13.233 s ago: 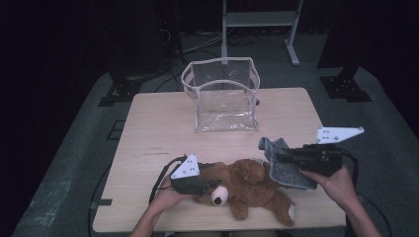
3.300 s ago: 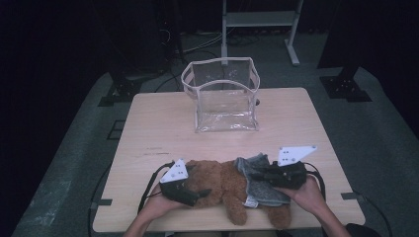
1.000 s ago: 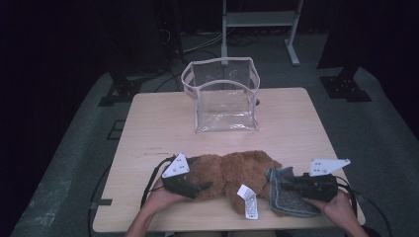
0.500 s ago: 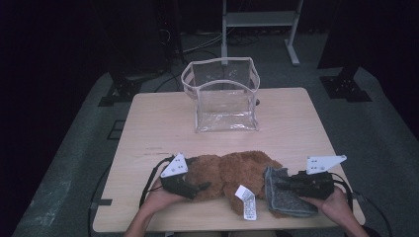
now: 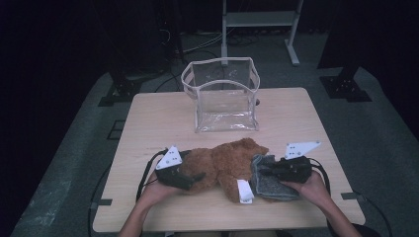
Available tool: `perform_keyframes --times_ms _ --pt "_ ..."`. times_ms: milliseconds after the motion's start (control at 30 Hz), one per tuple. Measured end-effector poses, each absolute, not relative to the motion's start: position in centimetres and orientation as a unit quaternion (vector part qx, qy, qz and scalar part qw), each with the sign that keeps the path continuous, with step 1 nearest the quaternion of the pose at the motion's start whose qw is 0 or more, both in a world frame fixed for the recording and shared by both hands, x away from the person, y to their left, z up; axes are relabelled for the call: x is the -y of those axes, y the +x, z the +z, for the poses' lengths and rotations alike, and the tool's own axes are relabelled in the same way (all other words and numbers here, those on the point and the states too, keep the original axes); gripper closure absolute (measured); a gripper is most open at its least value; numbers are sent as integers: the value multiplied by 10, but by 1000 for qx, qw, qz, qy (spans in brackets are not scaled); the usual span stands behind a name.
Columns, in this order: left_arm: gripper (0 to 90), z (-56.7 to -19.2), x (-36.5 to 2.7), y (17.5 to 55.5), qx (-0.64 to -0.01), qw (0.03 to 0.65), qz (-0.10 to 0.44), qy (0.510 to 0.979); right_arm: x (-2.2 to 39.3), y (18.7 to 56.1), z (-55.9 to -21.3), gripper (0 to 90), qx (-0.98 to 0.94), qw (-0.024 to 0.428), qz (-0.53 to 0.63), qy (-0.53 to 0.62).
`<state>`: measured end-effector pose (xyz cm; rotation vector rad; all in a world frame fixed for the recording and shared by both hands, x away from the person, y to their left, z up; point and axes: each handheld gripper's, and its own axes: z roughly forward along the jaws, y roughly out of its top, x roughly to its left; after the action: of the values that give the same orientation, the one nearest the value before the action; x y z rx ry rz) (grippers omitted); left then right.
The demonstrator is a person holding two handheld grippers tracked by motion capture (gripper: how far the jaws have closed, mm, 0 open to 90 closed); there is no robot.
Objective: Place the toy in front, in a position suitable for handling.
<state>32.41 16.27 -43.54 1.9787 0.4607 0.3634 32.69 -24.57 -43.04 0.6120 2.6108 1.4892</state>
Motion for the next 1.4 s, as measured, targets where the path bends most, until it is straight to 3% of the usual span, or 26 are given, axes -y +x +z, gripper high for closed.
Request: perform_keyframes --times_ms 300,500,700,967,1167,1400 --pt "94 -438 -163 323 -191 515 143 824 291 306 -432 778 -850 31 476 225" --pt "98 -437 -148 320 -167 505 144 834 248 314 -384 772 -829 72 528 167" --pt "98 -436 -135 316 -134 500 147 843 213 331 -376 773 -840 96 513 151" --pt "64 -430 -143 314 -138 512 142 836 236 324 -403 780 -842 81 501 183" --pt "97 -436 -157 318 -170 513 109 835 234 316 -392 777 -851 90 485 182" --pt "152 -436 -146 316 -159 512 115 836 161 312 -360 774 -864 80 486 106"
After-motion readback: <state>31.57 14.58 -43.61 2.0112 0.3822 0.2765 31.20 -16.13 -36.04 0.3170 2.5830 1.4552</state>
